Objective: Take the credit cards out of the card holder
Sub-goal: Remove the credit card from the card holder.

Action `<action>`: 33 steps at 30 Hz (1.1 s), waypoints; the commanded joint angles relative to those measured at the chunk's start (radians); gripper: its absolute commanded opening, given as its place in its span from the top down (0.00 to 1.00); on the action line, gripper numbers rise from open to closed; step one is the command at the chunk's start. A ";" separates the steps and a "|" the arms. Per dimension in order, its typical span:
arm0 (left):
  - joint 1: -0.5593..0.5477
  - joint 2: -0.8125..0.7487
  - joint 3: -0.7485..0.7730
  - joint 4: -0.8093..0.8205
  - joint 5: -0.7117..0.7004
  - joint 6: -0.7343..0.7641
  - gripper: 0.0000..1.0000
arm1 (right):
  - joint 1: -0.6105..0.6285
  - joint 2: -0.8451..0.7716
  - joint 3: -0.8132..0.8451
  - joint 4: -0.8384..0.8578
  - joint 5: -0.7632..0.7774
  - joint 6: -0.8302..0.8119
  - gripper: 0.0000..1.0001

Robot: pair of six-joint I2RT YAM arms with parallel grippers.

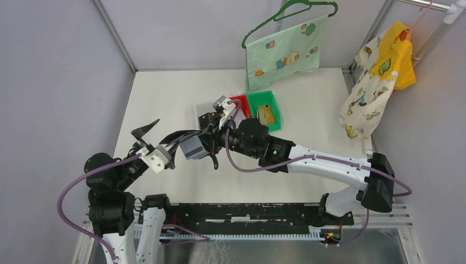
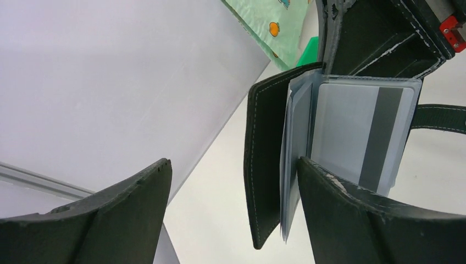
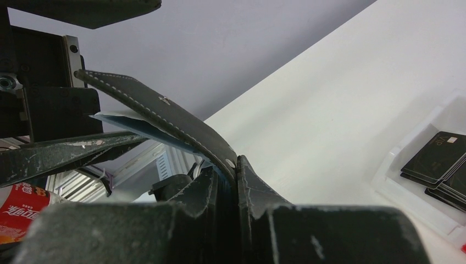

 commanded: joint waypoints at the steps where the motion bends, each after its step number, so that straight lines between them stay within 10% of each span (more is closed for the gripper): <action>1: 0.005 -0.007 0.018 0.071 -0.012 -0.053 0.10 | 0.006 -0.060 -0.007 0.106 -0.016 -0.014 1.00; 9: 0.005 0.067 0.088 -0.145 0.157 0.031 0.15 | 0.006 -0.100 -0.066 0.204 -0.068 -0.041 1.00; 23: 0.005 0.165 0.178 -0.343 0.250 0.112 0.94 | 0.005 -0.124 -0.113 0.288 -0.164 -0.080 0.98; 33: 0.004 0.221 0.228 -0.502 0.289 0.208 0.98 | -0.080 -0.203 -0.073 -0.012 -0.251 -0.410 0.32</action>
